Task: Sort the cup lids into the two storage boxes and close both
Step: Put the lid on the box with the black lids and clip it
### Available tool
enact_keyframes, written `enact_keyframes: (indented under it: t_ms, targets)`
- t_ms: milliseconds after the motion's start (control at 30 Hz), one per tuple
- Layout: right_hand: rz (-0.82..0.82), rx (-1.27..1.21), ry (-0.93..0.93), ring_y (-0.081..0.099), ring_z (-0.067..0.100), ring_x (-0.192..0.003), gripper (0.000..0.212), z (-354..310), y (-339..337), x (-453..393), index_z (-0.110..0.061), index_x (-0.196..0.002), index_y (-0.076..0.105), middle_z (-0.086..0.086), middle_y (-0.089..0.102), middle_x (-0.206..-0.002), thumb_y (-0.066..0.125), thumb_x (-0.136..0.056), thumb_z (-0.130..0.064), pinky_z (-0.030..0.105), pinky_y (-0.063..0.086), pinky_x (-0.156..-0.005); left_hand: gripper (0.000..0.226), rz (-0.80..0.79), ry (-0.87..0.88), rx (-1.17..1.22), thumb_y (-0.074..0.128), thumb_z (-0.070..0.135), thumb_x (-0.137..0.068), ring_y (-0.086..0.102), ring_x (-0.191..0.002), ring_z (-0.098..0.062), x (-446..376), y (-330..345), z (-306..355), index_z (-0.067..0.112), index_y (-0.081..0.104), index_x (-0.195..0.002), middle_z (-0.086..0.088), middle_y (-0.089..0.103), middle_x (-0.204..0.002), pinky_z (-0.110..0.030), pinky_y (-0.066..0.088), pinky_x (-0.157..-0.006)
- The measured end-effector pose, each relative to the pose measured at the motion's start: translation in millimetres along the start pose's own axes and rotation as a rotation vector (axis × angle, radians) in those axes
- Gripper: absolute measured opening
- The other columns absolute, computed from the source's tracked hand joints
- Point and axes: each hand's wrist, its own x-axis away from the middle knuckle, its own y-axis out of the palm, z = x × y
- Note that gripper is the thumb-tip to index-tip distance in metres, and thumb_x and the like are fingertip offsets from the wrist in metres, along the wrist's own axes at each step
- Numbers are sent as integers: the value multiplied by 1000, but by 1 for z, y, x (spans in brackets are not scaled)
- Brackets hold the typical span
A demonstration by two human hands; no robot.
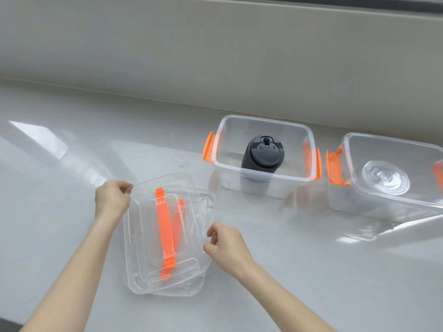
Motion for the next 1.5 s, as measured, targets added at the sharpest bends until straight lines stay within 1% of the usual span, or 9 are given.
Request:
enact_keyframes:
  t_ms: [167, 333, 433, 533, 733, 867, 1067, 1233, 1500]
  targets:
    - [39, -282, -107, 70, 26, -74, 14, -27, -47, 16, -18, -86, 59, 1, 65, -74, 56, -76, -9, 36, 54, -64, 16, 15, 6, -3, 62, 4, -78, 65, -87, -35, -5, -52, 11, 6, 72, -90, -20, 73, -94, -37, 50, -85]
    - [88, -571, -262, 64, 10, -59, 15, -49, -127, 19, -15, -84, 65, 3, 66, -71, 65, -81, 0, 24, 55, -55, 23, 101, 152, 68, 57, 6, -79, 60, -80, -25, -1, -86, 62, 11, 71, -97, -14, 69, -81, -13, 41, -60]
    - [143, -645, -273, 63, 6, -59, 18, -51, -178, 17, 0, -100, 68, 9, 68, -77, 64, -83, -3, 17, 54, -55, 13, 146, 286, 171, 59, 15, -82, 60, -69, 16, 7, -89, 105, 20, 70, -87, 17, 72, -61, 3, 33, -56]
    - [141, -577, -273, 60, 18, -76, 17, -50, -224, 15, -4, -98, 71, 6, 72, -82, 62, -85, -10, 20, 53, -63, 17, 191, 408, 285, 62, 21, -81, 44, -50, 32, 7, -81, 144, 12, 74, -89, -5, 75, -77, 6, 30, -57]
    - [224, -450, -346, 67, 10, -81, 17, -52, -285, 32, -16, -93, 74, -4, 76, -82, 67, -80, -8, 16, 51, -75, 16, 121, 440, 527, 66, 21, -77, 55, -57, 23, 6, -53, 205, 14, 75, -89, 19, 75, -77, 4, 38, -66]
    - [331, -317, -388, 67, -1, -76, 27, -40, -286, 38, -21, -90, 74, -13, 74, -80, 75, -71, -1, 5, 49, -67, 13, -73, 348, 711, 73, 18, -68, 62, -70, -15, -2, -31, 221, 28, 75, -76, -1, 75, -76, -31, 52, -81]
    - [509, 8, -396, 54, -9, -89, 34, 12, -246, 19, -21, -89, 75, -22, 63, -85, 82, -62, -2, -1, 37, -78, 39, -377, 241, 838, 44, -3, -85, 65, -72, 0, -6, 5, 225, 2, 58, -121, -8, 66, -110, -11, 50, -67]
    - [504, 95, -447, 46, -20, -88, 28, 40, -210, -1, -13, -86, 77, -25, 59, -83, 82, -60, -6, -2, 35, -81, 51, -432, 297, 651, 61, 13, -84, 49, -124, -17, -3, 29, 224, 7, 48, -133, -5, 52, -136, -27, 36, -106]
    - [459, 205, -488, 47, -1, -86, 24, 44, -202, -15, -13, -87, 77, -8, 65, -85, 80, -63, -13, 1, 33, -85, 51, -333, 314, 539, 57, 14, -86, 42, -134, -18, -6, 52, 219, 8, 45, -135, -6, 48, -143, -34, 28, -115]
